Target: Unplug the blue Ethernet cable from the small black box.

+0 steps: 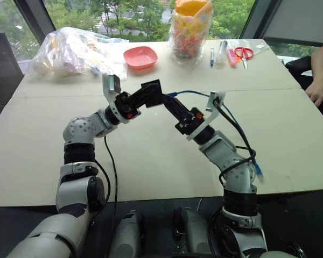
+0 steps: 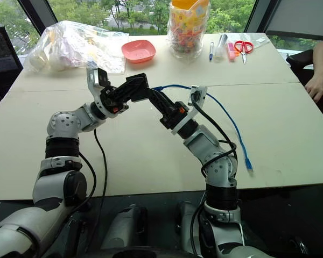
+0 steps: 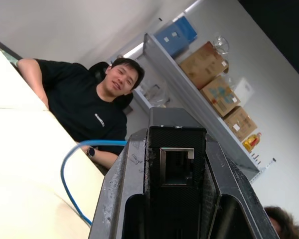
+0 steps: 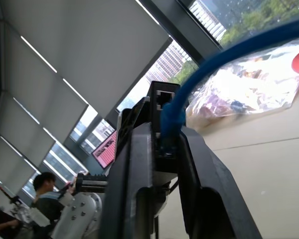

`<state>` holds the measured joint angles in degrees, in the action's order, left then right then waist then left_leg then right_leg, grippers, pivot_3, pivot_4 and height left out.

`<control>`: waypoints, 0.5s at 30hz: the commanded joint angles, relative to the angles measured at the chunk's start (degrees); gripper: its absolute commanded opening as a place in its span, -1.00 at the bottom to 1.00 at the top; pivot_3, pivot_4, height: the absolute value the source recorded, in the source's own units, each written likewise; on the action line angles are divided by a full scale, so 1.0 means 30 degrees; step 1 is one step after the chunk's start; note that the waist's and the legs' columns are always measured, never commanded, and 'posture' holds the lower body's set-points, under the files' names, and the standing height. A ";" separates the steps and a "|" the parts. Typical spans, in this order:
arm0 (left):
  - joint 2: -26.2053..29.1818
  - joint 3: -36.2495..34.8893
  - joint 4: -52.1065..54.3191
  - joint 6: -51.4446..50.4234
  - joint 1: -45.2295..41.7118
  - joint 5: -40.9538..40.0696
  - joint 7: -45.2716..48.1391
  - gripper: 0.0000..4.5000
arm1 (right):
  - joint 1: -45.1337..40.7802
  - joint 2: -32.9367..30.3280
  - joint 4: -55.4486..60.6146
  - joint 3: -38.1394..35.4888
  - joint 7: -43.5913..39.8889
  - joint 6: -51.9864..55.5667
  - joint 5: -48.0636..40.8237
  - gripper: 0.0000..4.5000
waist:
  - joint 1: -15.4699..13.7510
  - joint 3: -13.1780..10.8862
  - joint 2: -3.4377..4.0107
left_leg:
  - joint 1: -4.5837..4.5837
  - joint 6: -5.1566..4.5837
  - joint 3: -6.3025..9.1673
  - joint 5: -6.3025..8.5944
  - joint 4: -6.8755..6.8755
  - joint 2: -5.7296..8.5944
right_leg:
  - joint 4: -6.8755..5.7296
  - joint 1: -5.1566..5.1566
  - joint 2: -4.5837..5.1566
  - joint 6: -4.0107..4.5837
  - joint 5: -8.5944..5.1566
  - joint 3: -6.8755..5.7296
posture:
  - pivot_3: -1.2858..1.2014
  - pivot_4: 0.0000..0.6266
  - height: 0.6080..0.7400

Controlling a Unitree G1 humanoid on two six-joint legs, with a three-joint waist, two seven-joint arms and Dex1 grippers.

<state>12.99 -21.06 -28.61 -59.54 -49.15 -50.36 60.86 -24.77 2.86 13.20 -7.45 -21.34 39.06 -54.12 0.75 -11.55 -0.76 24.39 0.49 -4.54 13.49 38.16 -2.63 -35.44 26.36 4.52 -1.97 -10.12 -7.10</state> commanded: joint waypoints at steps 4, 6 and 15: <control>-0.0235 0.0088 0.0588 0.0376 -0.0114 -0.0467 -0.0291 -0.76 | -0.0241 0.0394 0.0140 0.0275 -0.0070 0.0091 -0.1135 -0.98 | -0.0003 0.0000 0.0000 | 0.0000 0.0000 -0.0001 0.0000 0.0001 0.0002 | 0.0002 -0.0001 0.0001 0.0000 0.0000 0.0001 | 0.03 -0.52 1.00; -0.0116 0.0016 0.0461 0.0620 -0.0153 -0.0358 -0.0345 -0.76 | -0.0220 0.0429 0.0067 0.0085 0.0142 0.0188 -0.1485 -0.98 | -0.0002 0.0000 0.0000 | 0.0000 0.0000 -0.0001 0.0000 0.0000 0.0003 | 0.0003 -0.0001 0.0001 0.0000 0.0000 0.0001 | 0.03 -0.52 1.00; 0.2870 -0.1365 -0.1482 0.2378 -0.0489 -0.0034 -0.0458 -0.76 | -0.1896 -0.3315 -0.1748 -0.3124 0.0998 -0.0066 -0.1646 -0.98 | 0.0015 -0.0002 0.0001 | 0.0005 0.0000 -0.0012 0.0001 -0.0002 0.0001 | 0.0004 0.0018 -0.0001 0.0002 0.0000 0.0002 | 0.03 -0.52 1.00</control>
<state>20.94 -24.08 -33.24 -53.83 -49.19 -50.16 58.91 -28.27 -6.54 7.47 -15.38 -18.19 39.53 -58.13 0.80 -11.56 -0.76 24.40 0.49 -4.57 13.49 38.14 -2.63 -35.43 26.42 4.52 -1.96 -10.12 -7.10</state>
